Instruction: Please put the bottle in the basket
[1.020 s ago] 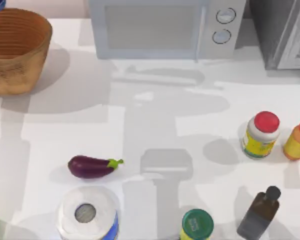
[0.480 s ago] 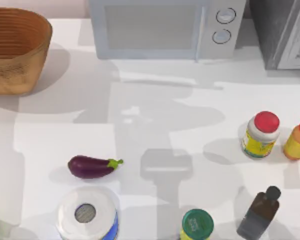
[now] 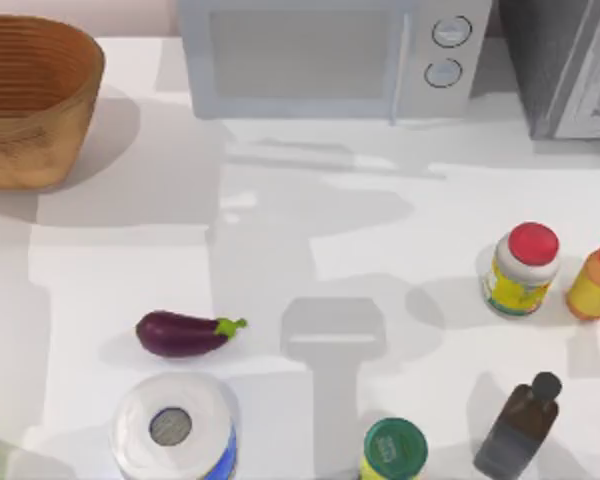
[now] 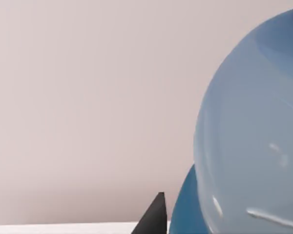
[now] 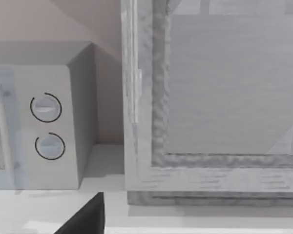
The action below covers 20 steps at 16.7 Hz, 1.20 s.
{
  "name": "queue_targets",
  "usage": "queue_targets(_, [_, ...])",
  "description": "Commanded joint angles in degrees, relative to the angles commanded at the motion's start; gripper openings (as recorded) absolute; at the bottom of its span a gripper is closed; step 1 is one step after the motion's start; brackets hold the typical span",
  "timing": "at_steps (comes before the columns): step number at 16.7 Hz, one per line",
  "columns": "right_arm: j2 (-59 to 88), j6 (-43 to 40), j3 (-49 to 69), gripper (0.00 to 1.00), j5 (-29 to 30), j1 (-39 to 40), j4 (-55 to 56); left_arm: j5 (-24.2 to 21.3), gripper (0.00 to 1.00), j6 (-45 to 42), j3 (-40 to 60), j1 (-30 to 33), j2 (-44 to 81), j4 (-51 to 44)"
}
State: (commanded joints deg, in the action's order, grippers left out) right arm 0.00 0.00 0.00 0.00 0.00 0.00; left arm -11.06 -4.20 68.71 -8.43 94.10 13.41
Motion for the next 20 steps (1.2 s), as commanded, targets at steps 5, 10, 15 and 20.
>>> queue_targets(5, [0.0,0.0,0.0,1.0,0.0,0.0,0.0,0.4,0.0,0.1,1.3,0.6,4.7,3.5])
queue_targets(10, [0.0,0.0,0.0,1.0,0.0,0.0,0.0,0.7,0.0,0.2,1.6,0.8,6.3,4.8])
queue_targets(15, [0.0,0.0,0.0,1.0,0.0,0.0,0.0,0.7,0.3,0.2,1.6,0.8,6.3,4.8])
queue_targets(20, [0.0,0.0,0.0,1.0,0.0,0.0,0.0,0.7,0.68,0.2,1.6,0.8,6.3,4.8])
